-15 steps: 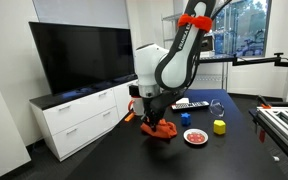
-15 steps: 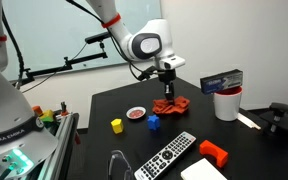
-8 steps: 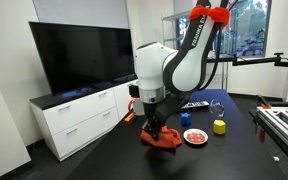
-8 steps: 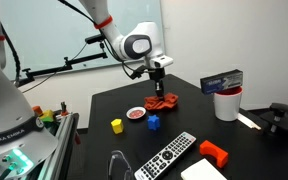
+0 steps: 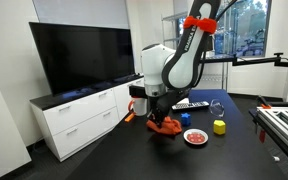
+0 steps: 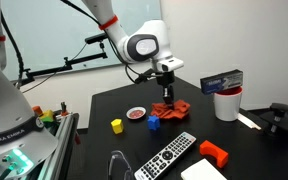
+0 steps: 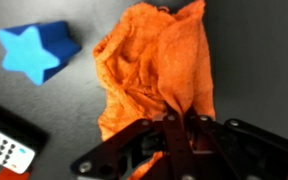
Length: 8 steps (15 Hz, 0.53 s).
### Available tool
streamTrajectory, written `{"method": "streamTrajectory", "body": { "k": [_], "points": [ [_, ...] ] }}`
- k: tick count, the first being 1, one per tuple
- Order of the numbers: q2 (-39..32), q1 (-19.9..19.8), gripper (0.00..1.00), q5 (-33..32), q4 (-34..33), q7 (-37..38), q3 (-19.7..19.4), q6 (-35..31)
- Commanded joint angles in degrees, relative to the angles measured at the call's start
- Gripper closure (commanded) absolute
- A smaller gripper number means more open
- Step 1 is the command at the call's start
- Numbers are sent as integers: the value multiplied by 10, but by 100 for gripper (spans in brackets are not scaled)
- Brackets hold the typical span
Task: Move the orange cloth to the left and right
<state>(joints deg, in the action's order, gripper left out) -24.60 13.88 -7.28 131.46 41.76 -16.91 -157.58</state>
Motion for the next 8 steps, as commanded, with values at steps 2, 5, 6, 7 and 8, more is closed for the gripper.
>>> {"method": "streamTrajectory", "body": {
  "k": [2,5,6,7,8],
  "points": [
    [-25,-19,97,-35,-8,28,-67,-19],
    [-42,-28,97,-29,-15,26,-89,-19],
    [-41,-25,97,-25,-15,27,-88,-17],
    [-41,-23,97,-22,-16,28,-82,-17],
    [-36,-19,97,-21,-14,30,-77,-16]
  ]
}}
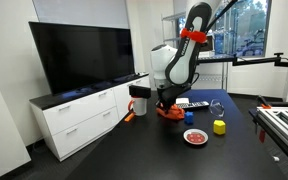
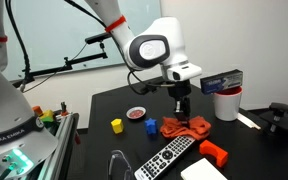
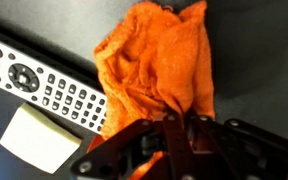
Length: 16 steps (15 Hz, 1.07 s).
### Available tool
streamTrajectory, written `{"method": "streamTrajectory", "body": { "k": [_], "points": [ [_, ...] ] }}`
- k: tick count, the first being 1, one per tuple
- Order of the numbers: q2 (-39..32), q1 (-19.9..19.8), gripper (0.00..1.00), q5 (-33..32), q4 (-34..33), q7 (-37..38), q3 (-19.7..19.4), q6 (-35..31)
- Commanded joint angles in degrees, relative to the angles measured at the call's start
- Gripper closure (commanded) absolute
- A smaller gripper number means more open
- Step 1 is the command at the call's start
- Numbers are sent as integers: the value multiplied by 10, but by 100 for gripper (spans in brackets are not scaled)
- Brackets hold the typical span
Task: Move the orange cloth to the left and right
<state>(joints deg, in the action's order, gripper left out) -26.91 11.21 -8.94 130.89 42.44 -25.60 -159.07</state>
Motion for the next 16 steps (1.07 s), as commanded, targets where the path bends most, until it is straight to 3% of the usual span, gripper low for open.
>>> {"method": "streamTrajectory", "body": {
  "k": [1,10,16],
  "points": [
    [-12,12,97,-2,-8,24,18,-4],
    [8,110,97,-26,-5,50,85,-25],
    [2,98,97,-29,-8,42,72,-27]
  ]
}}
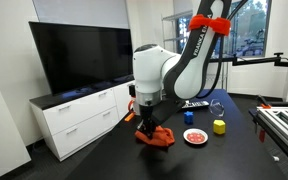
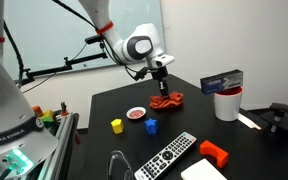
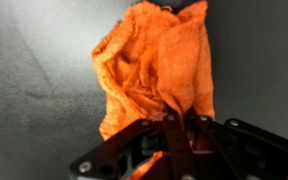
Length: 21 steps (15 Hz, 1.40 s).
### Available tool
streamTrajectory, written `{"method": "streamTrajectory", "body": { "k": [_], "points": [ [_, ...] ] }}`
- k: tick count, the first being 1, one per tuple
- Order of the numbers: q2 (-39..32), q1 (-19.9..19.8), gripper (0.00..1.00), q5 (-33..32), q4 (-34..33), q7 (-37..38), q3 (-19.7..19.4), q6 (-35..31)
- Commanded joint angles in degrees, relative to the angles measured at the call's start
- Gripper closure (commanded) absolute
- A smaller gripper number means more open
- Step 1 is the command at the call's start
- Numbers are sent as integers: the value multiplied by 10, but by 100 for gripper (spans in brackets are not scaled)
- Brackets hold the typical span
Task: Move the orange cloth to the left and right
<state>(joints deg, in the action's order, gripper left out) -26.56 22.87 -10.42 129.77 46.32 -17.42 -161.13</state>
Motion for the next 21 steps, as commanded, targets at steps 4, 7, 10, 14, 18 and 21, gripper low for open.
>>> {"method": "streamTrajectory", "body": {
  "k": [4,7,10,14,18,21],
  "points": [
    [-8,-50,97,-14,5,4,-47,-8],
    [-17,-75,97,-9,0,2,-63,-1],
    [-18,-83,97,-8,0,3,-66,-2],
    [-13,-88,68,-1,1,-3,-56,9],
    [15,-83,43,-5,21,-6,-56,6],
    [67,-72,21,-19,57,-9,-61,1]
  ]
}}
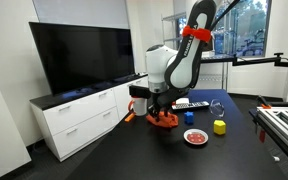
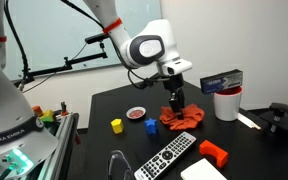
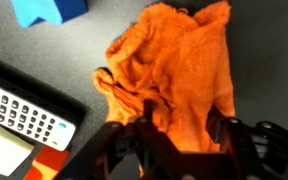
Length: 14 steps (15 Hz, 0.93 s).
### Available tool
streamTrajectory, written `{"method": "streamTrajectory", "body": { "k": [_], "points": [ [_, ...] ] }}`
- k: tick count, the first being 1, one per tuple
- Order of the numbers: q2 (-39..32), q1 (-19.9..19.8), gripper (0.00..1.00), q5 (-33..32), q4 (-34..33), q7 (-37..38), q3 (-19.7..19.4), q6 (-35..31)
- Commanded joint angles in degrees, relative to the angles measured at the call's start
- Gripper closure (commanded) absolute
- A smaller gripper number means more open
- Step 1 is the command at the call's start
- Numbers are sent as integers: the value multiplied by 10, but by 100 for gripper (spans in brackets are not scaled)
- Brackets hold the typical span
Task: Move the orange cloth to the left and right
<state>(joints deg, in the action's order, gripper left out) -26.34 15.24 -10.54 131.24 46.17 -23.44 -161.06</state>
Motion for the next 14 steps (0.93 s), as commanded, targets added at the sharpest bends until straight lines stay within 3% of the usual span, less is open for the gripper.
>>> {"method": "streamTrajectory", "body": {
  "k": [1,3,6,10,14],
  "points": [
    [90,5,12,-23,54,-14,1,5],
    [147,7,0,-44,74,-19,3,19],
    [224,-27,0,-74,86,-50,43,58],
    [276,-85,0,42,77,-212,136,174],
    [269,-121,0,82,43,-288,168,257]
  ]
}}
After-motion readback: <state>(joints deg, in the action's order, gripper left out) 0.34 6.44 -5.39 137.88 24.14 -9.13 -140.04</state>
